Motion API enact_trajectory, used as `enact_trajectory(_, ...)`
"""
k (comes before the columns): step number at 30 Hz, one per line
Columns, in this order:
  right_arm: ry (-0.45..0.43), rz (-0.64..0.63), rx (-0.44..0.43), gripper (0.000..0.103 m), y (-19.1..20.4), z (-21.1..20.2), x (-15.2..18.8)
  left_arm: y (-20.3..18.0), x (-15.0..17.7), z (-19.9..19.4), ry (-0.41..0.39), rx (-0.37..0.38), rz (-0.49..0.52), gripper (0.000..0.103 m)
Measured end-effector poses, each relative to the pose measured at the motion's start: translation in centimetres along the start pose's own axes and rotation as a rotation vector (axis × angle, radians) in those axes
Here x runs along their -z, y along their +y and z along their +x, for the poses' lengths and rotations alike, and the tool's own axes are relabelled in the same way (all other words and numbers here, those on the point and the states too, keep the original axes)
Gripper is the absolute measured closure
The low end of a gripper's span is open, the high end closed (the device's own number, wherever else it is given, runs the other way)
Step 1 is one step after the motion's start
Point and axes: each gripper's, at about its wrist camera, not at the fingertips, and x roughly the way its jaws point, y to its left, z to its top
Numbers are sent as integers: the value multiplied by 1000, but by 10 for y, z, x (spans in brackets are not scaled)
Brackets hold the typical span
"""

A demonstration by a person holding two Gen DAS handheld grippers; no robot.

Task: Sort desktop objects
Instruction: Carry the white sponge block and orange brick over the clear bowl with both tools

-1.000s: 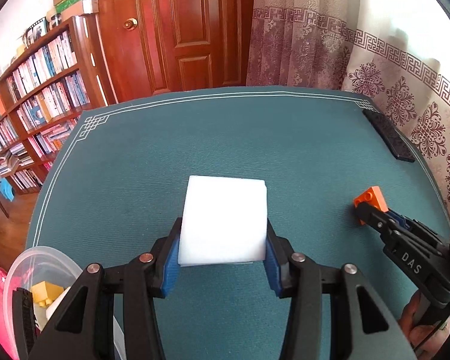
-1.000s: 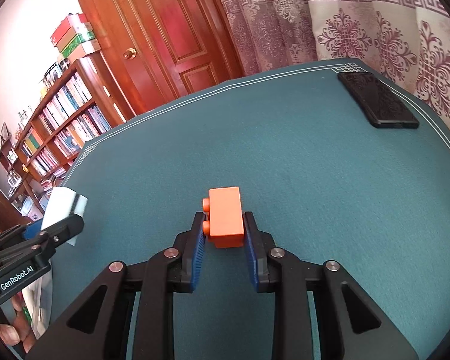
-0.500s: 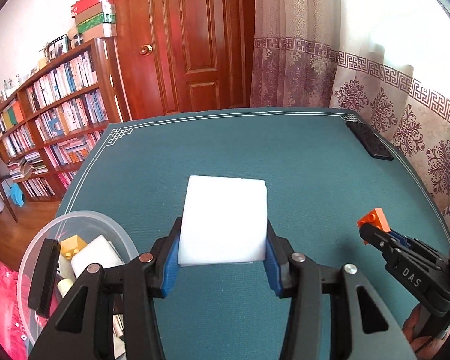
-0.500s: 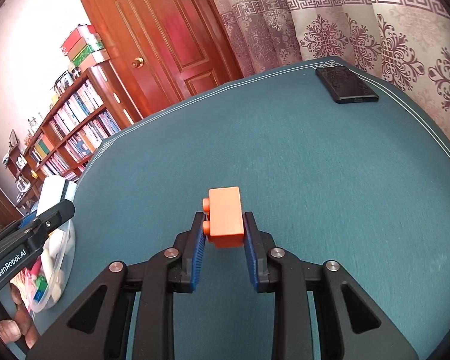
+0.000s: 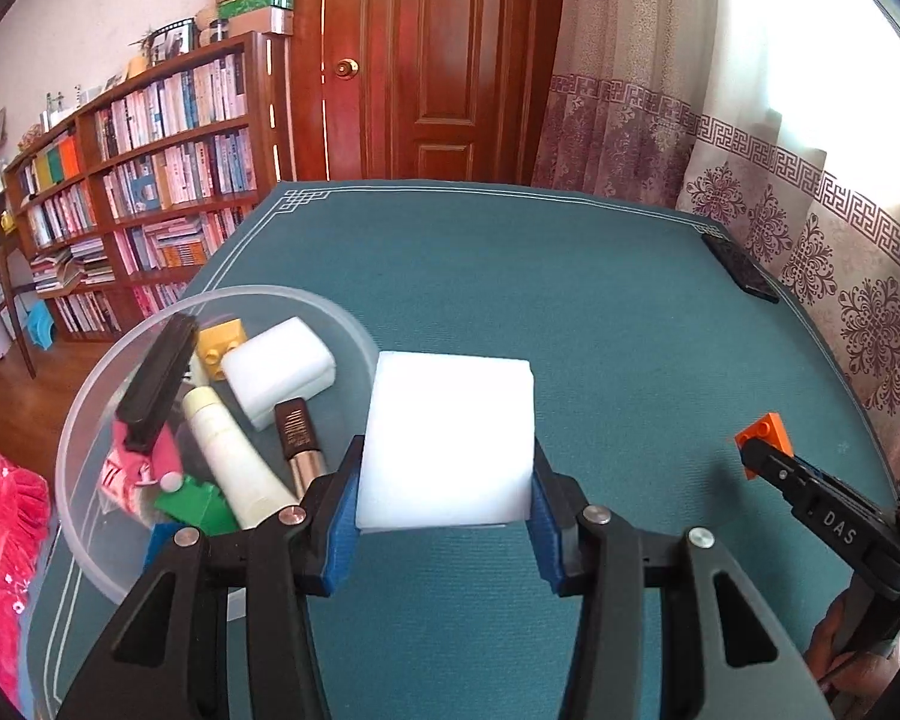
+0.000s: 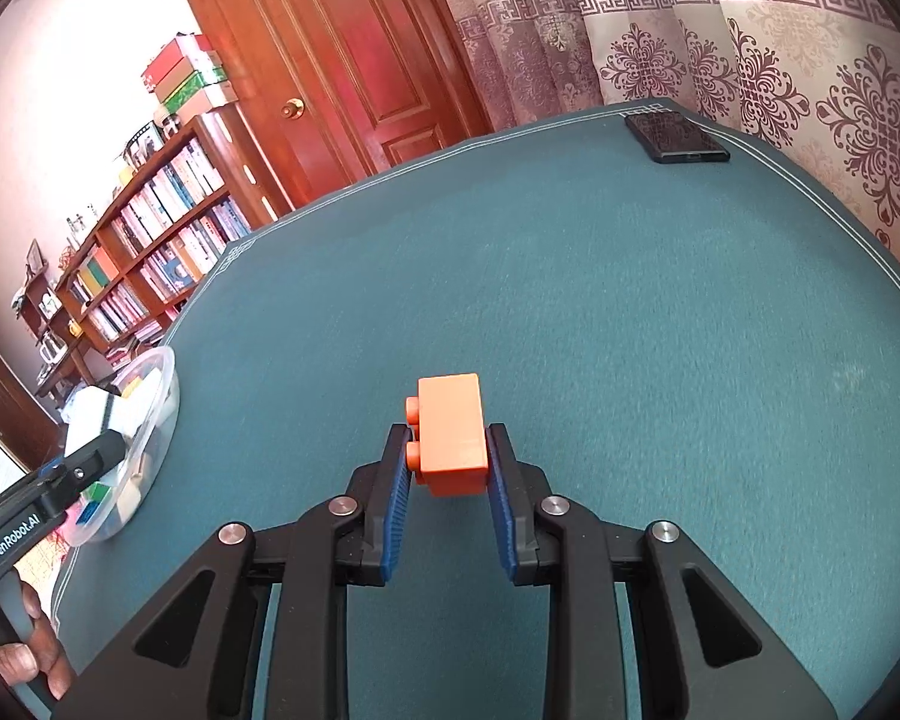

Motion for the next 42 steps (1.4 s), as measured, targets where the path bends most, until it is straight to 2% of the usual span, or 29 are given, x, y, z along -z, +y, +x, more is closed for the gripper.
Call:
enact_trajectory(10,27,-31,-54,76,33,-11,13,58,10,-32,-59,-40,-86,51)
enact_trajectory(20,23,-138,-132,76,96,-12,7,116,11,-32,-73,-82,-175,51)
enact_trajectory(26,55,-168,-175,76,127,0,4,141,8,-29,-80,-99,-207,51)
enact_trajectory(32,70,-224,-211,76,160,14,2,159,8,-23,-73,-105,-233,51)
enact_trajectory(42,82,-332,-271,76,218,37,1,166,1,-13,-65,-88,-227,51)
